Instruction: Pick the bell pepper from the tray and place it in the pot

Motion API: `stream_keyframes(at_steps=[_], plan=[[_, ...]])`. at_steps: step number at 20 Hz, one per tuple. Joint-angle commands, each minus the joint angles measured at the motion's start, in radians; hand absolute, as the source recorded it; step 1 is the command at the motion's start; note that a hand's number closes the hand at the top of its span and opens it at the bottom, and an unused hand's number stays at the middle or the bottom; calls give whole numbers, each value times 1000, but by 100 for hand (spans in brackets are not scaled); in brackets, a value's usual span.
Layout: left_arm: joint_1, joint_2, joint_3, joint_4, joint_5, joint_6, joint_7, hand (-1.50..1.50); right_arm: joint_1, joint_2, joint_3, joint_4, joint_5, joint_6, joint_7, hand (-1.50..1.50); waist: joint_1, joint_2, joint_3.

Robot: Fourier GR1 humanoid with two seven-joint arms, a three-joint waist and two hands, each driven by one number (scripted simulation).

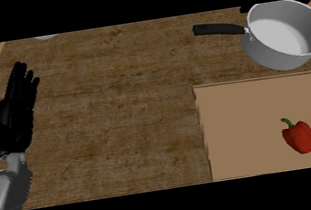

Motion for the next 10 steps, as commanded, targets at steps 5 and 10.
stream_keyframes(at_steps=[5, 10], plan=[[-37, 23, 14, -49, -17, 28, 81, 0, -30, -163, 211, -136, 243, 100, -6, -150, -11, -5, -2], [34, -10, 11, -42, -24, 12, 19, 0, -52, -142, 302, -292, 336, 84, 179, -150, -17, -5, -4]])
